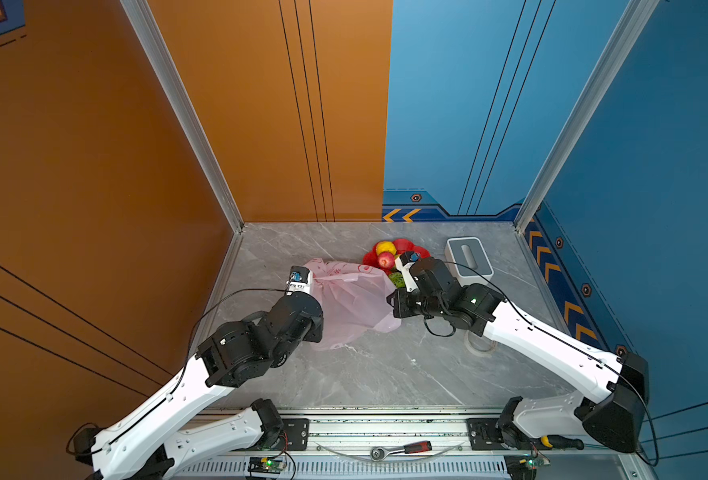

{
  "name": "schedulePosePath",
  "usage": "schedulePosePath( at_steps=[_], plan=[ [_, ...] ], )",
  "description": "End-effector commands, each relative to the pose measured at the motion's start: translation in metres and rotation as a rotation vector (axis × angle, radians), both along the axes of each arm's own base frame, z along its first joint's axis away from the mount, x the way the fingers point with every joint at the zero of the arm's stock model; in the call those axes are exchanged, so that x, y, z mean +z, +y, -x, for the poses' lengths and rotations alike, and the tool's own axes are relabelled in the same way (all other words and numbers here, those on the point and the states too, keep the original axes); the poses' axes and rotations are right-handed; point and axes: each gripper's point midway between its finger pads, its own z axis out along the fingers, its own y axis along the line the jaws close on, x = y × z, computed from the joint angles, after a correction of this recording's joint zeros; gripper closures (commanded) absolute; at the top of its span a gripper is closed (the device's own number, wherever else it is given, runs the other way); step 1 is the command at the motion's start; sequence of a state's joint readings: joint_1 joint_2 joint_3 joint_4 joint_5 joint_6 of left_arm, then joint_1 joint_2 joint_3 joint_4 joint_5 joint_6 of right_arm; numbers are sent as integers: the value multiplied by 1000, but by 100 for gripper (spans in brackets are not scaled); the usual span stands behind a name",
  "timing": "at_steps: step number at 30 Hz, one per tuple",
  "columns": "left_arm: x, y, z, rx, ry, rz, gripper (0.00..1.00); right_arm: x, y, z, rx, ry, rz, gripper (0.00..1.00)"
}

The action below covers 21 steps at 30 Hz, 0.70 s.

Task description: Place the fruits into the plastic bag

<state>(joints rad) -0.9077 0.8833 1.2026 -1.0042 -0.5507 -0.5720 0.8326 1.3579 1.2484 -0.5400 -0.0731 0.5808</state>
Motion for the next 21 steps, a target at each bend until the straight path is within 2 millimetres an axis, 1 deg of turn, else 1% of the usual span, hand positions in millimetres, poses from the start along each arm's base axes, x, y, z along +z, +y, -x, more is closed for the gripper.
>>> schedulePosePath(
  at_steps=[1, 4, 8, 10, 12, 14, 15, 16, 18, 19, 20, 21],
  plan=[
    [14, 21, 2, 45, -36, -35, 100, 16, -2, -4, -8, -37, 9, 100],
    [31, 29, 5, 39, -53, -36, 100, 44, -6, -10, 0, -75, 8, 100],
    [68, 29, 15, -3, -66, 31, 100, 100, -5, -11, 28, -140, -32, 100],
    [82, 28, 16, -8, -76, 47, 100, 119, -2, -14, 30, -160, -54, 100],
    [90, 27, 11, 8, -88, 30, 100, 126, 4, -24, 36, -165, -63, 100],
    [93, 29, -5, 55, -84, -28, 100, 126, 16, -45, 43, -164, -65, 100],
    [91, 31, -15, 76, -62, -49, 100, 126, 23, -58, 48, -175, -62, 100],
    [85, 33, -30, 103, -19, -52, 100, 124, 31, -74, 53, -186, -54, 100],
    [73, 38, -63, 133, 70, 16, 100, 130, 49, -108, 62, -239, -48, 100],
    [70, 41, -82, 145, 97, 59, 100, 140, 55, -122, 60, -283, -46, 100],
    [72, 47, -100, 161, 105, 68, 100, 155, 61, -138, 54, -351, -41, 100],
    [84, 51, -115, 169, 79, 47, 100, 175, 65, -151, 39, -436, -39, 100]
  ],
)
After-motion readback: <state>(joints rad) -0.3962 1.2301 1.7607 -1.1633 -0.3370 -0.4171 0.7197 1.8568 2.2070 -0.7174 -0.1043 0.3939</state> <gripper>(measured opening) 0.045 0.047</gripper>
